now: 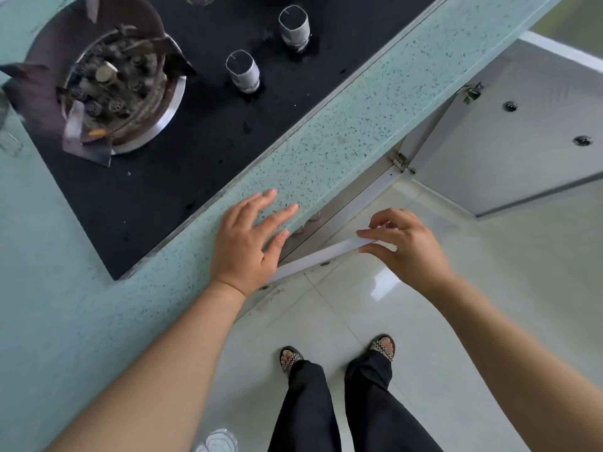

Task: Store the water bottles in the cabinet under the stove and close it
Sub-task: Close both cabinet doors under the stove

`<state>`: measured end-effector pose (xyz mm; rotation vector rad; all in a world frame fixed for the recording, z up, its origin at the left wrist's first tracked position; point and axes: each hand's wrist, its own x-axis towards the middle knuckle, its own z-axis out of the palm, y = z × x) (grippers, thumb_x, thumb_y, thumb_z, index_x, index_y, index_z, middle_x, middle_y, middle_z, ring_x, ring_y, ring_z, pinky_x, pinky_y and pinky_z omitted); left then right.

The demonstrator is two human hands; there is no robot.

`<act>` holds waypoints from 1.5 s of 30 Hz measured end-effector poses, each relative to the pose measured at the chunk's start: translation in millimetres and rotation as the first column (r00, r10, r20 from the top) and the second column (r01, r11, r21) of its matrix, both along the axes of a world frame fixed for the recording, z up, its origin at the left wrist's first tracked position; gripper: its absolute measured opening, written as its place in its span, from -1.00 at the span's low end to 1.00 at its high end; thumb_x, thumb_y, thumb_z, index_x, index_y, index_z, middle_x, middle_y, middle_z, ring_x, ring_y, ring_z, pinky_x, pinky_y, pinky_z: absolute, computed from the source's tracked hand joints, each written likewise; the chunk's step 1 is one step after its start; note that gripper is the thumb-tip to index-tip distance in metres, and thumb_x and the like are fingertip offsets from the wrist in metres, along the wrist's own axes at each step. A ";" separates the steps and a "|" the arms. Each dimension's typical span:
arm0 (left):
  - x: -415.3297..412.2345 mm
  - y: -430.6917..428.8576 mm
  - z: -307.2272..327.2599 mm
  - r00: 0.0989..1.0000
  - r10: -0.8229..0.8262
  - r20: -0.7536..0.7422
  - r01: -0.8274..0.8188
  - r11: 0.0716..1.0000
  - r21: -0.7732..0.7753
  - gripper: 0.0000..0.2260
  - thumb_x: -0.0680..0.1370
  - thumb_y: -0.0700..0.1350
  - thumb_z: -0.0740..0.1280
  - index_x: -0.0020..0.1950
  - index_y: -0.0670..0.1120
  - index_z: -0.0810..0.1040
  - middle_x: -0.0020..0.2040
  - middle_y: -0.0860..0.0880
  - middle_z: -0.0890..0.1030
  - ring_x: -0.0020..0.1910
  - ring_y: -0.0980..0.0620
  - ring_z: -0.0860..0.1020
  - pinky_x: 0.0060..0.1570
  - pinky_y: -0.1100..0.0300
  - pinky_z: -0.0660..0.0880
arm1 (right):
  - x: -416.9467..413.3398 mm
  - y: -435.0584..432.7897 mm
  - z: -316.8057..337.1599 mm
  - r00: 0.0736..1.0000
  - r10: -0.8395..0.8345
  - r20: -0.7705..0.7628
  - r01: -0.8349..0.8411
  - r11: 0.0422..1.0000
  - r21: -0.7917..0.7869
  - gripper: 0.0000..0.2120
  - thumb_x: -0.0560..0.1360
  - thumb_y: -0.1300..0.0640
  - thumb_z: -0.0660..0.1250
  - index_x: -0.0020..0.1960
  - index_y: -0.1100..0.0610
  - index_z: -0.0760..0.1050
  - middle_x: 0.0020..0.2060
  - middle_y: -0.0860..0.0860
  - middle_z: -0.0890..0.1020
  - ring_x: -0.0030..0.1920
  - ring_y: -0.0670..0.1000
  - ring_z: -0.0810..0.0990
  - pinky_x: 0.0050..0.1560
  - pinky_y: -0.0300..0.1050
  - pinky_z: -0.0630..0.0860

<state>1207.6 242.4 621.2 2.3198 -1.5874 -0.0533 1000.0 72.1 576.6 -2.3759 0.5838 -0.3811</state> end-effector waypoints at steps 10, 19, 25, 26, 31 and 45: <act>1.7 0.4 -1.6 1.000 -0.008 0.007 0.008 0.999 0.031 -0.69 0.55 -0.02 0.22 0.30 0.07 0.46 0.31 -0.13 0.47 0.28 -0.15 0.41 0.25 -0.08 0.36 | 42.1 -6.5 -1.3 0.938 -0.345 0.031 0.322 0.902 0.287 -0.62 0.30 0.09 0.53 0.07 0.19 0.61 -0.04 -0.02 0.57 -0.17 0.00 0.57 -0.01 -0.18 0.57; 0.4 1.0 1.5 1.000 0.003 -0.025 -0.002 0.998 0.067 -0.69 0.56 -0.02 0.20 0.31 0.10 0.44 0.33 -0.12 0.45 0.29 -0.14 0.41 0.25 -0.14 0.35 | 46.2 1.2 12.2 0.915 -0.381 -0.129 0.402 0.875 0.270 -0.55 0.35 -0.03 0.47 0.18 0.12 0.55 0.03 0.00 0.62 -0.06 -0.05 0.55 0.03 -0.11 0.55; -3.9 -1.9 18.8 0.997 0.009 -0.083 0.011 0.973 0.229 -0.62 0.55 0.08 0.13 0.35 0.08 0.39 0.39 -0.15 0.38 0.35 -0.16 0.34 0.33 -0.12 0.26 | 19.7 -2.2 54.7 0.912 -0.172 -0.372 0.238 0.961 0.139 -0.39 0.46 -0.21 0.25 0.41 0.05 0.29 0.37 0.01 0.40 0.34 0.06 0.39 0.23 -0.05 0.40; -6.2 -2.6 25.3 0.996 0.009 -0.088 0.016 0.961 0.277 -0.58 0.55 0.13 0.09 0.38 0.07 0.37 0.42 -0.15 0.34 0.38 -0.16 0.30 0.37 -0.12 0.21 | 11.3 -3.1 64.0 0.903 -0.169 -0.394 0.234 0.964 0.123 -0.37 0.46 -0.24 0.22 0.43 0.05 0.26 0.39 0.02 0.36 0.37 0.06 0.34 0.26 -0.03 0.38; -28.3 -23.6 63.2 0.994 -0.029 -0.106 0.068 0.918 0.390 -0.39 0.45 0.30 -0.02 0.46 0.10 0.22 0.50 -0.09 0.20 0.48 -0.16 0.13 0.42 -0.18 0.08 | -41.0 -13.9 107.7 0.871 -0.207 -0.446 0.255 0.966 0.049 -0.35 0.48 -0.28 0.14 0.46 0.04 0.19 0.46 0.06 0.24 0.45 0.09 0.19 0.37 0.07 0.29; -203.6 -196.5 132.5 0.962 -0.265 -0.071 0.274 0.923 0.270 -0.37 0.42 0.35 -0.02 0.45 0.14 0.22 0.50 -0.03 0.22 0.49 -0.06 0.11 0.42 -0.18 0.07 | -242.7 -114.9 181.2 0.835 -0.434 -0.338 0.412 0.900 -0.139 -0.27 0.45 -0.33 0.14 0.46 0.08 0.20 0.44 0.08 0.29 0.45 0.10 0.21 0.40 0.00 0.22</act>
